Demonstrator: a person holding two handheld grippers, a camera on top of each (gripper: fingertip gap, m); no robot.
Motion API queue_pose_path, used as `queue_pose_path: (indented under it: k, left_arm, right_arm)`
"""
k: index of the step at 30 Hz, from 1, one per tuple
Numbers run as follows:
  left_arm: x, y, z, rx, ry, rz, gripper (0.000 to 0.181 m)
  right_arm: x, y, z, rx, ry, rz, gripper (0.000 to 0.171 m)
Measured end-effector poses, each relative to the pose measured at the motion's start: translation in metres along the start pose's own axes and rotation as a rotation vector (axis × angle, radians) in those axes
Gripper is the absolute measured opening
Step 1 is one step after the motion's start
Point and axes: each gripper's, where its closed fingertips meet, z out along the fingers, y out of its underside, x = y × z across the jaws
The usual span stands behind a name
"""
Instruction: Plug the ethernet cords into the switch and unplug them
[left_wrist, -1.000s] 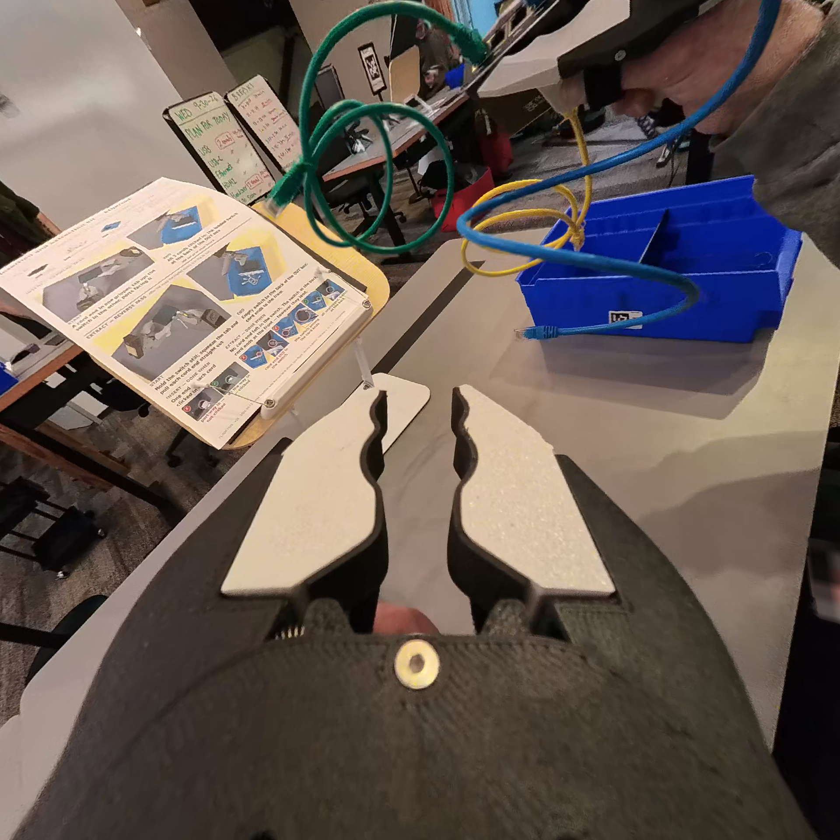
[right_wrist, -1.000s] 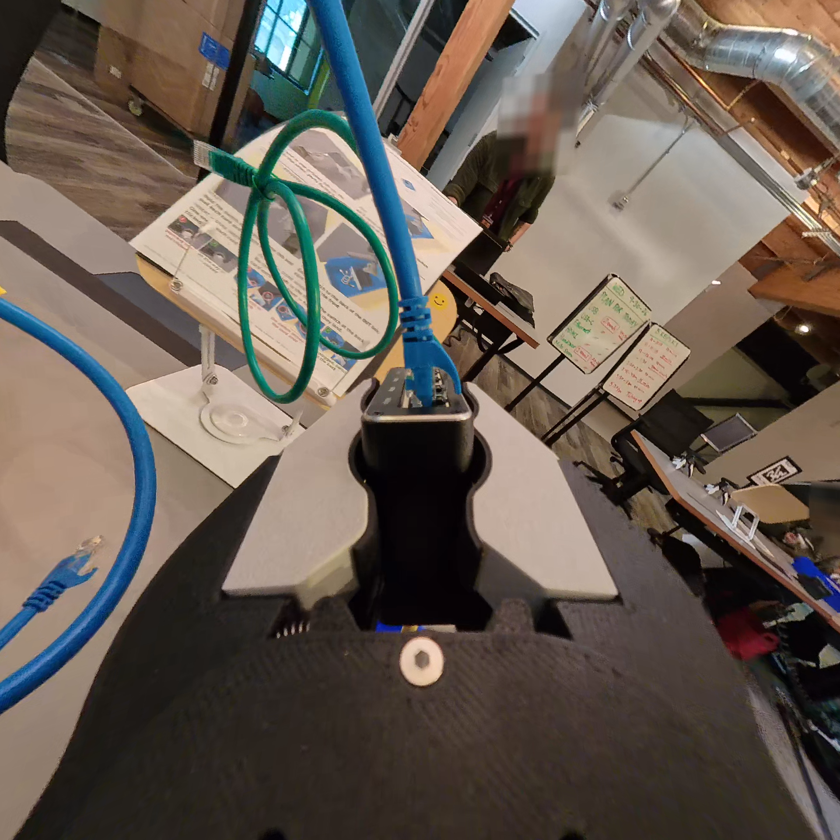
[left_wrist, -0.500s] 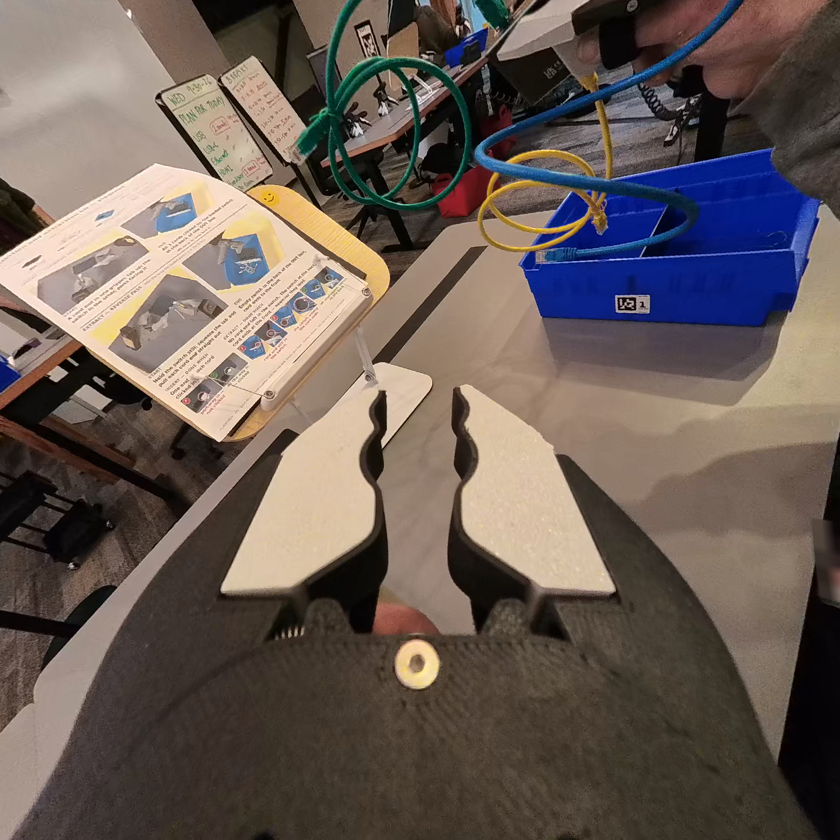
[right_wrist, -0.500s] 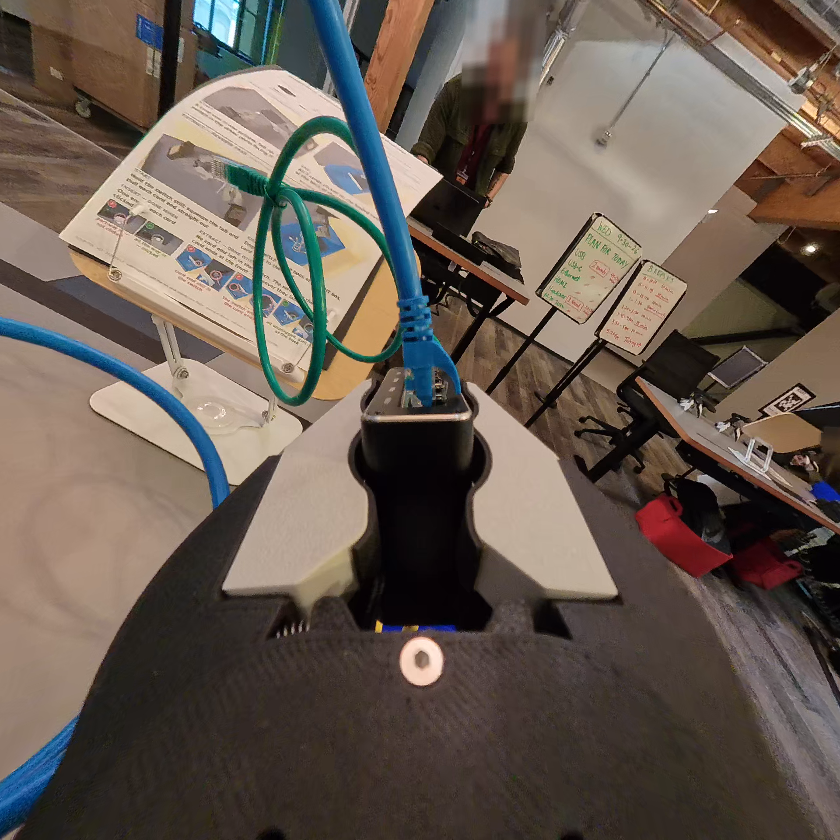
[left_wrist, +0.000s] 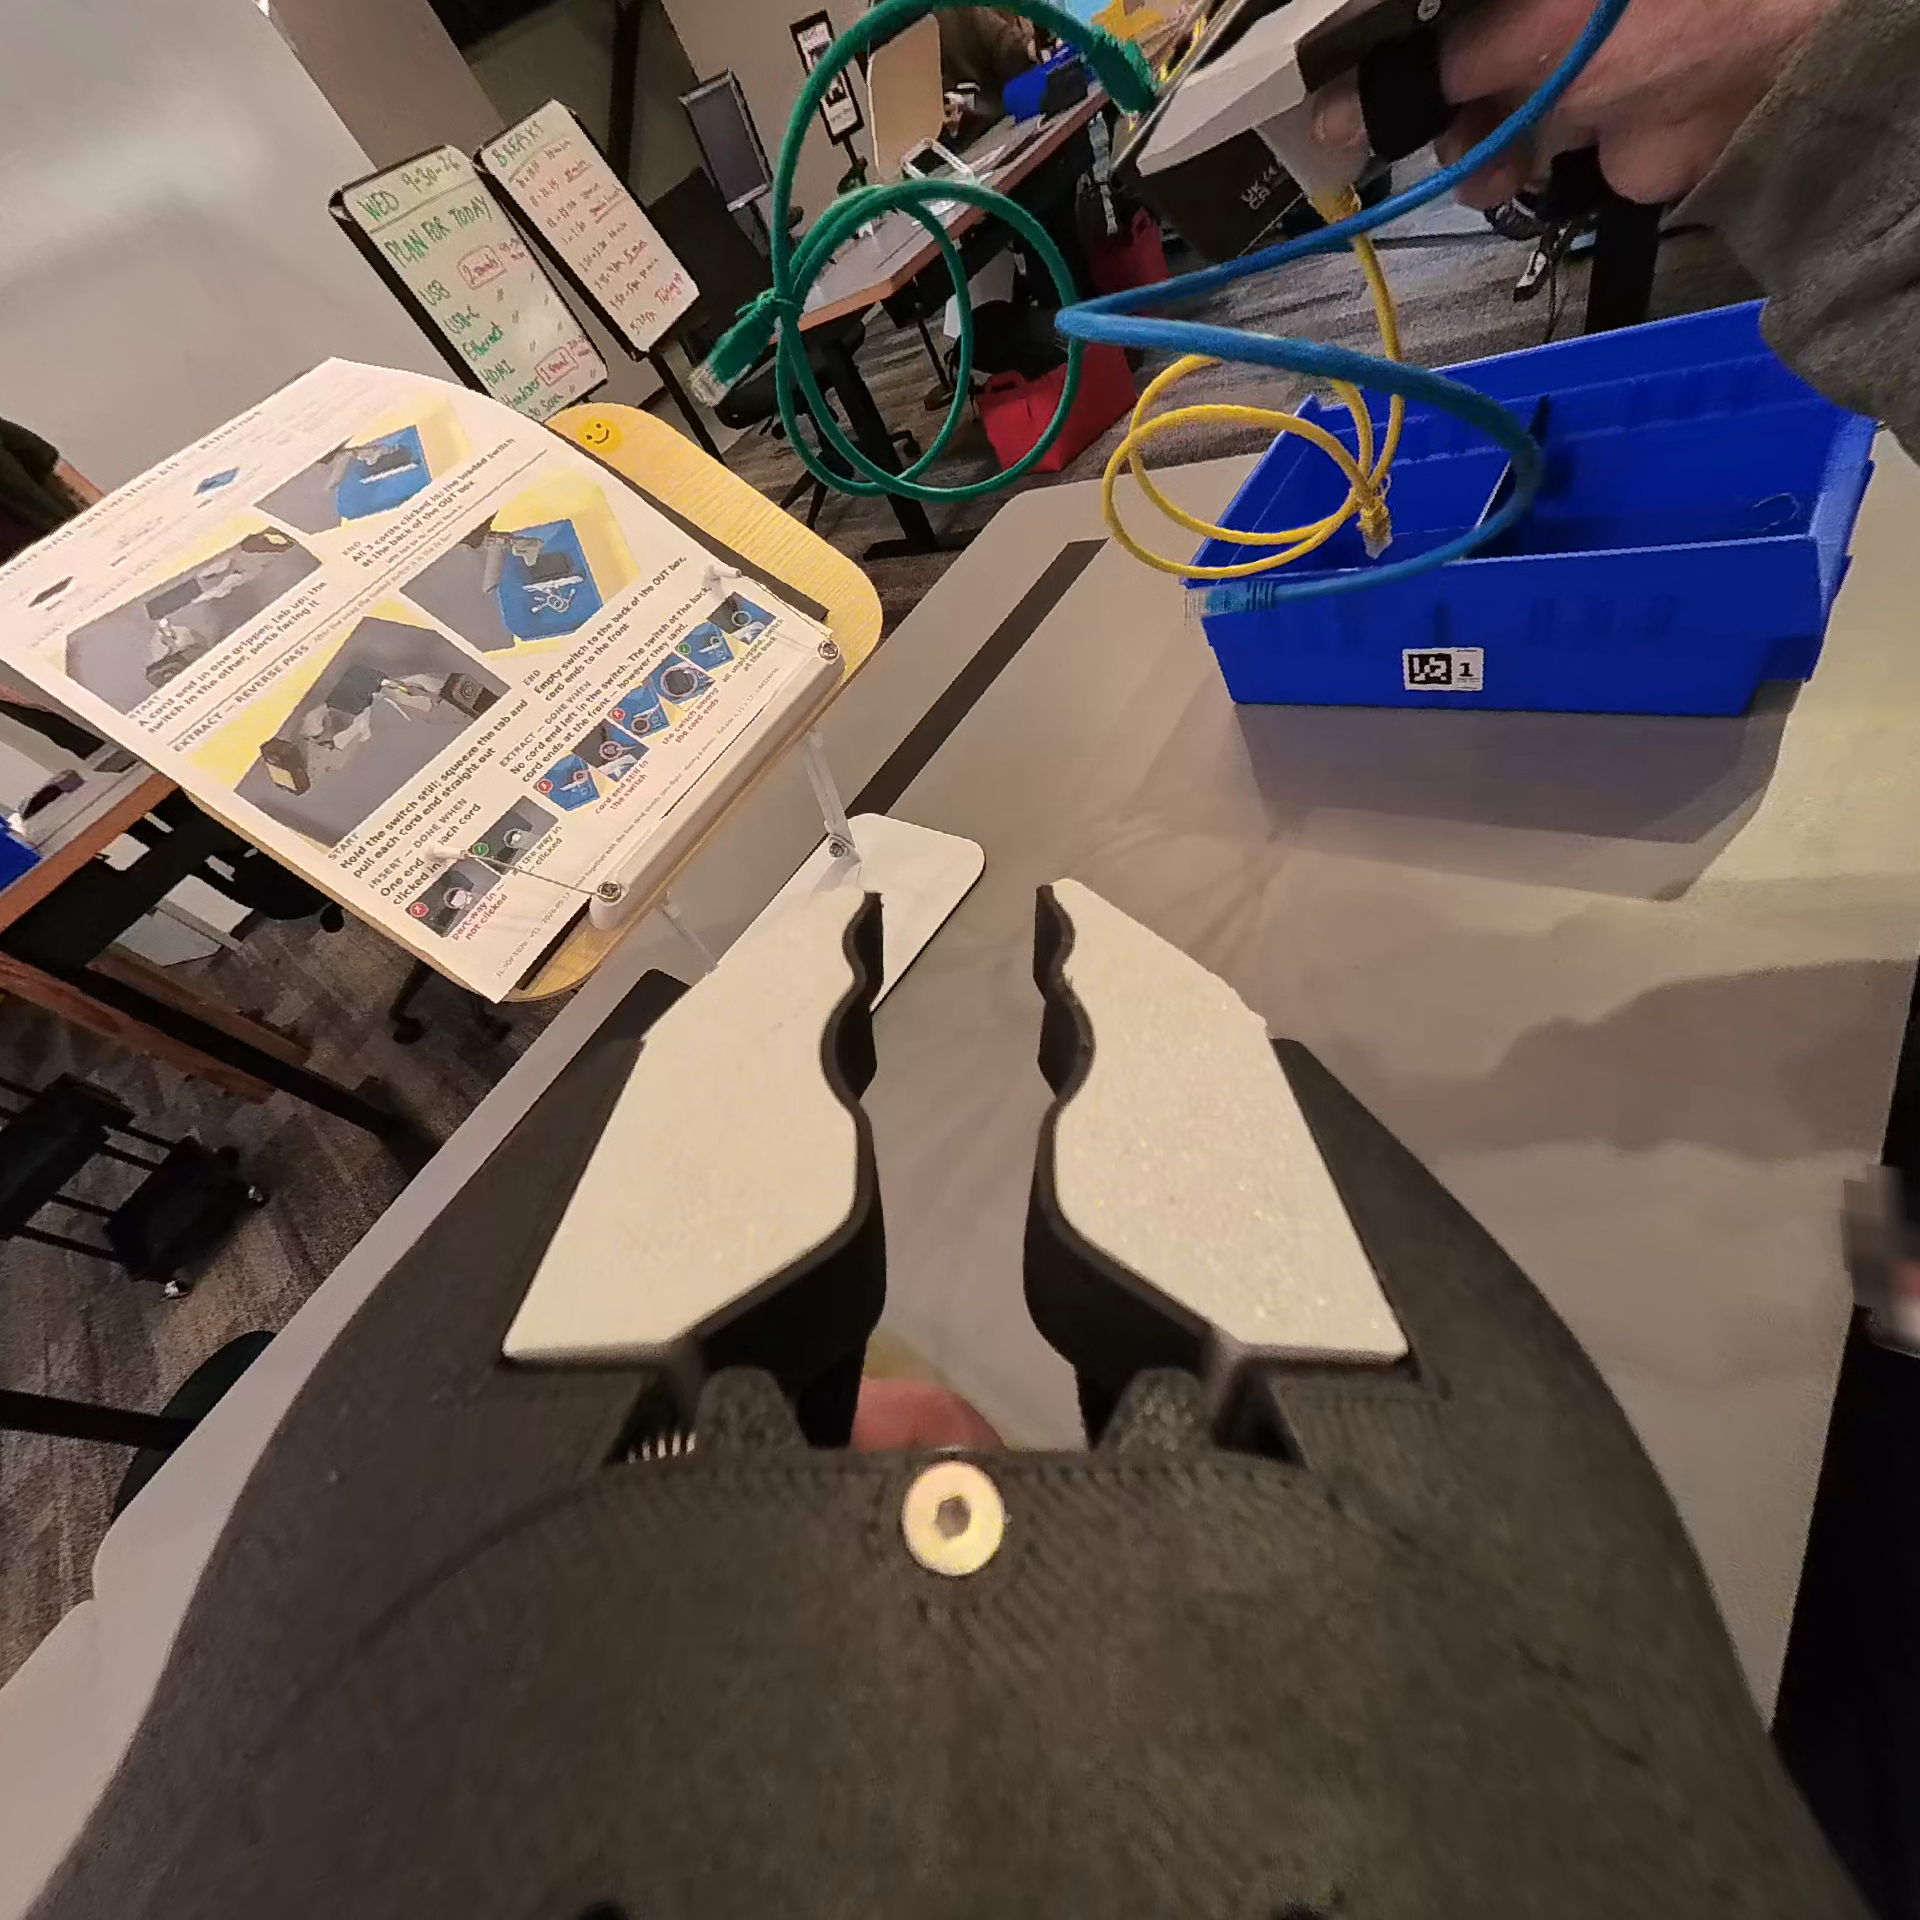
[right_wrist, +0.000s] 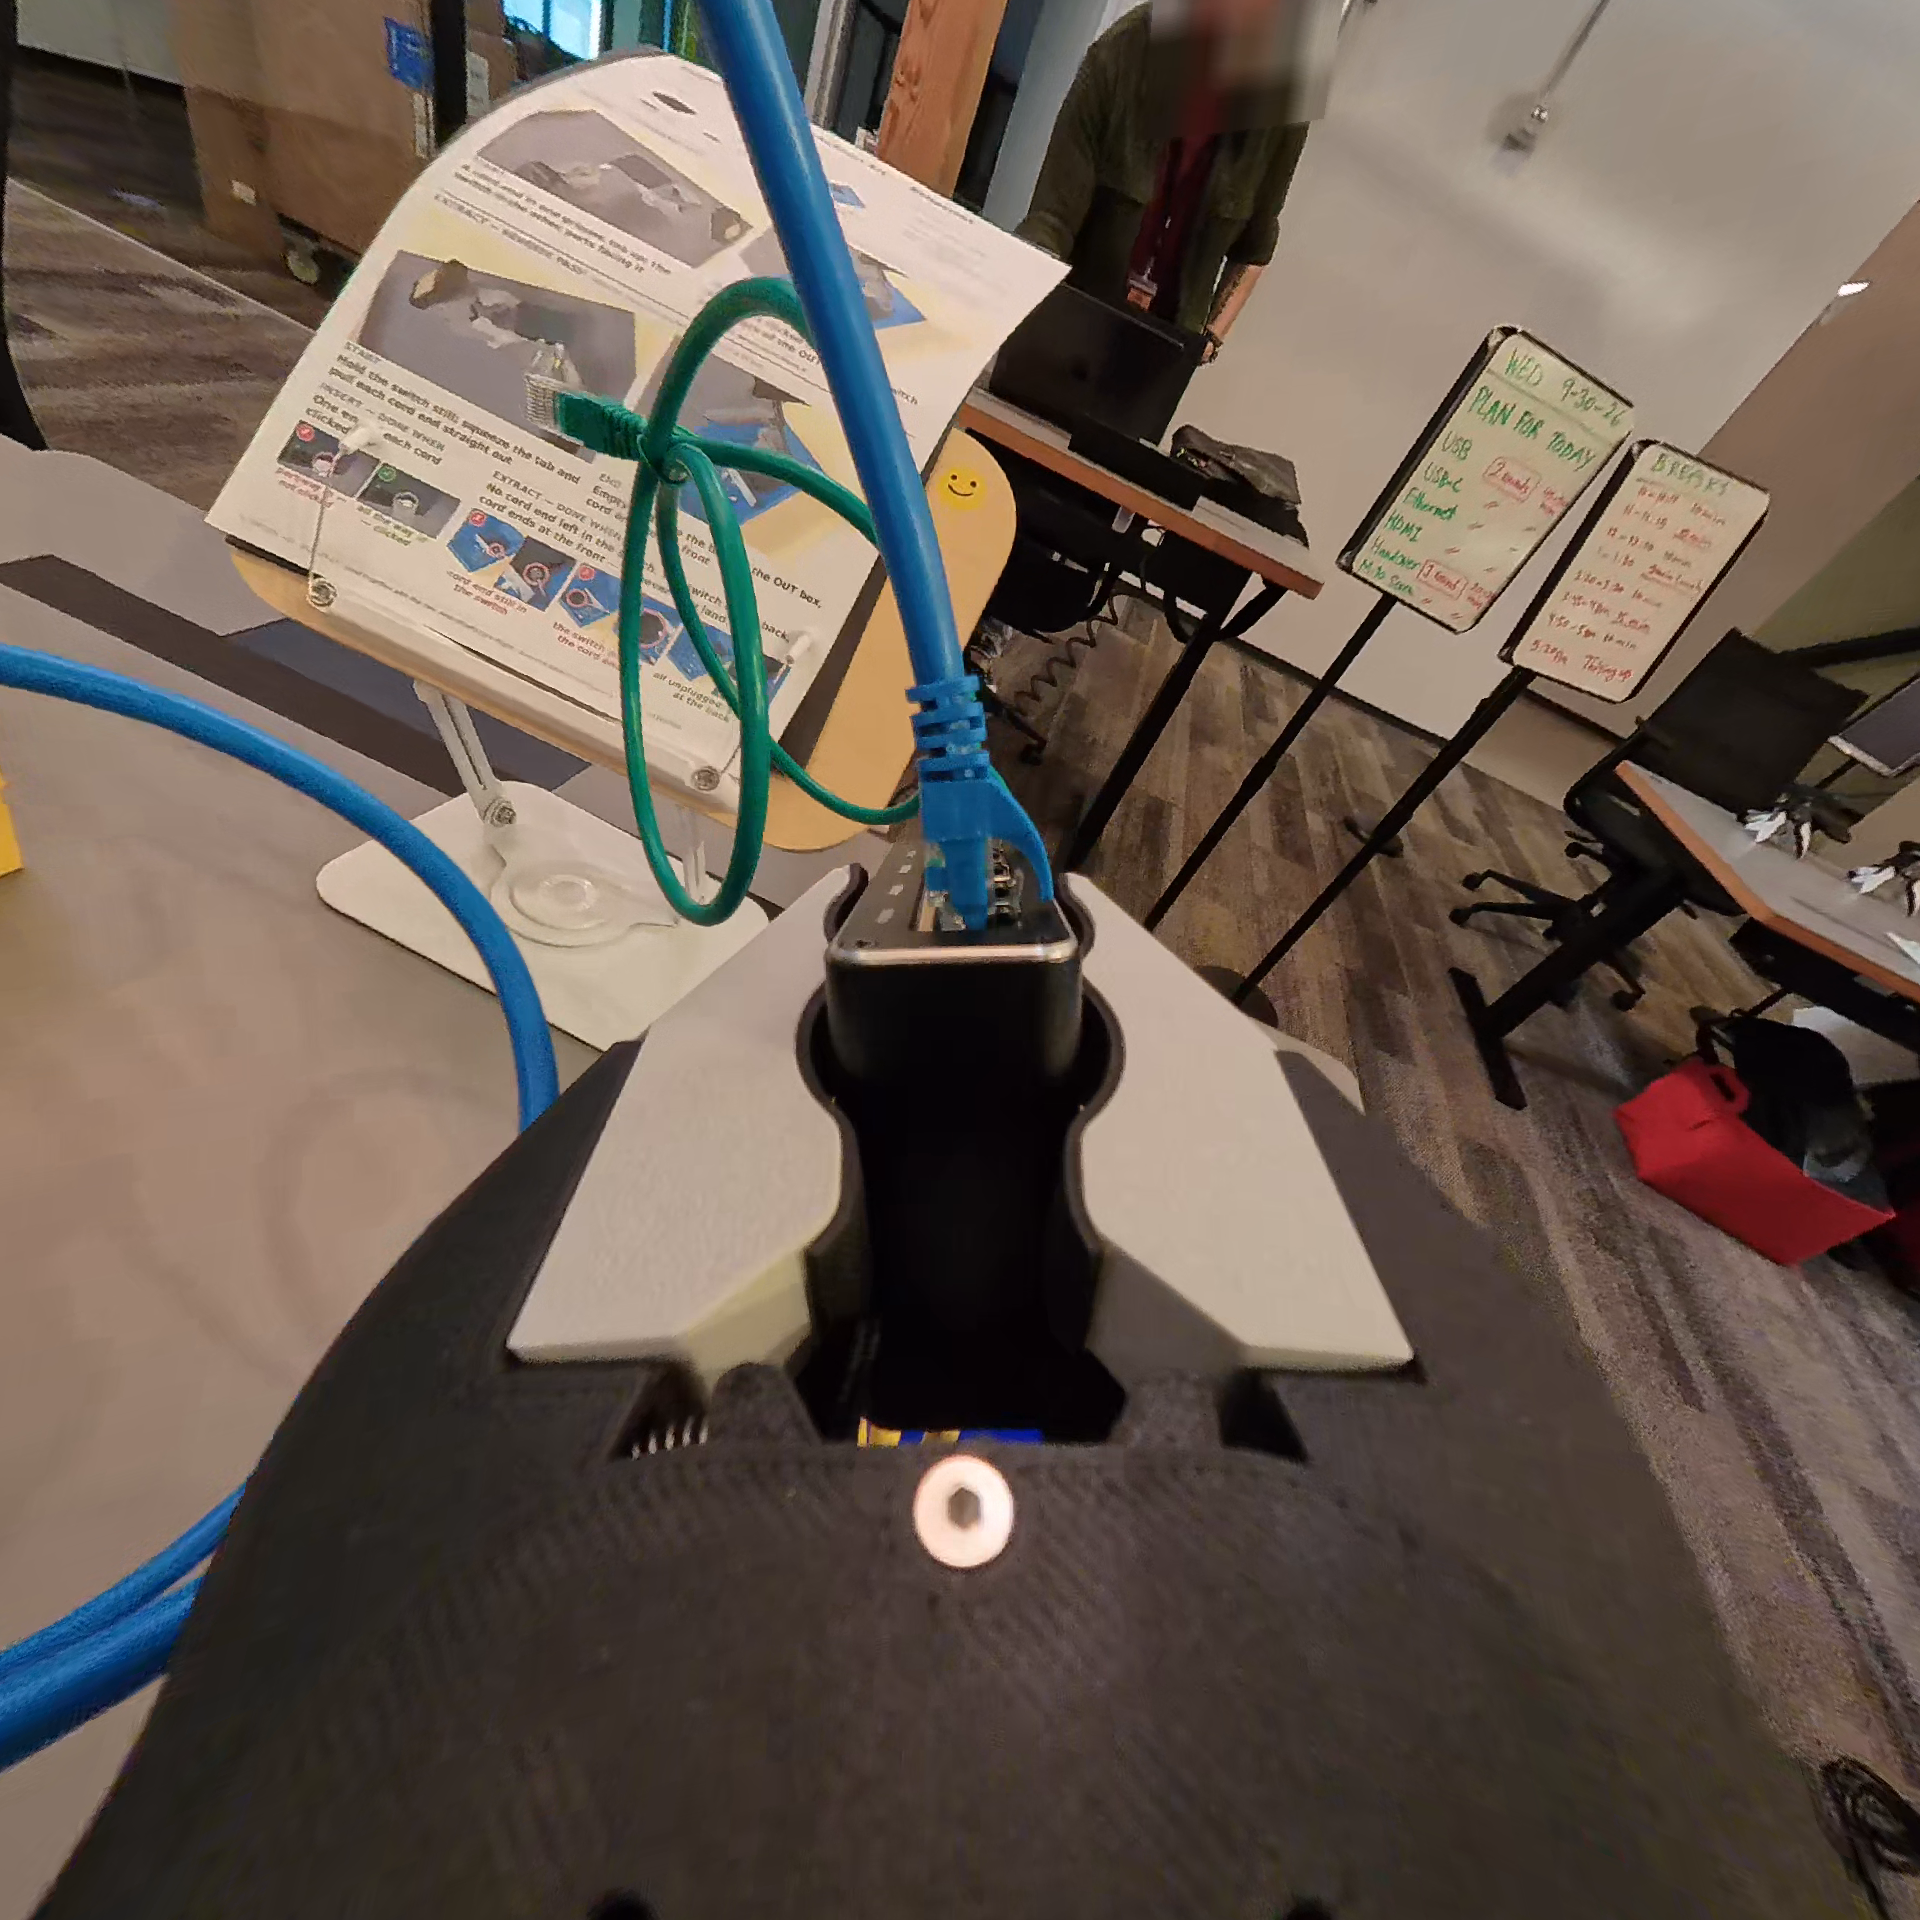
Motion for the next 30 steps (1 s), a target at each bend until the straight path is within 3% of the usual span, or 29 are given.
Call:
queue_pose_path:
  k: [30]
  left_arm:
    - [-0.011, 0.006, -0.008, -0.035, -0.025, 0.017, 0.029]
  right_arm:
    - [0.011, 0.014, 0.001, -0.022, -0.007, 0.066, 0.031]
